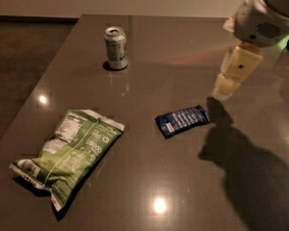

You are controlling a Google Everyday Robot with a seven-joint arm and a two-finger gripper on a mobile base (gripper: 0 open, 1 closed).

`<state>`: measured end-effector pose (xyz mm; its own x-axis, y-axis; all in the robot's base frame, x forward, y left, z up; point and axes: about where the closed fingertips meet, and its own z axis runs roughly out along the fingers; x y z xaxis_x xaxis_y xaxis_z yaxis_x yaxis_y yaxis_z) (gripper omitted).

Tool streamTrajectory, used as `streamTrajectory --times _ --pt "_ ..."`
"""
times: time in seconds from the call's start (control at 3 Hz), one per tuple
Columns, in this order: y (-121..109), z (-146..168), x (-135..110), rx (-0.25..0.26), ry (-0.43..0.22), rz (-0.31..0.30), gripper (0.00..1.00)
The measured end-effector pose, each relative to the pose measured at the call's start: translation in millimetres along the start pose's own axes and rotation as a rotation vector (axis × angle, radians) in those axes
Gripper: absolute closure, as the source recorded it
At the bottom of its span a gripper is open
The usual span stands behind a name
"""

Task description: Pick 7up can

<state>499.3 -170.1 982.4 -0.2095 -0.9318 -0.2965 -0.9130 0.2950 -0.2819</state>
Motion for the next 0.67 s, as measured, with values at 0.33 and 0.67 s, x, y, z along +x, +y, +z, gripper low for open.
streamTrajectory --times 0.33,0.67 --pt "-21.7 28.2 -36.5 0.013 -0.044 0.015 0.0" --pt "-46.3 64.8 -76.8 0.028 -0.098 0.052 0.0"
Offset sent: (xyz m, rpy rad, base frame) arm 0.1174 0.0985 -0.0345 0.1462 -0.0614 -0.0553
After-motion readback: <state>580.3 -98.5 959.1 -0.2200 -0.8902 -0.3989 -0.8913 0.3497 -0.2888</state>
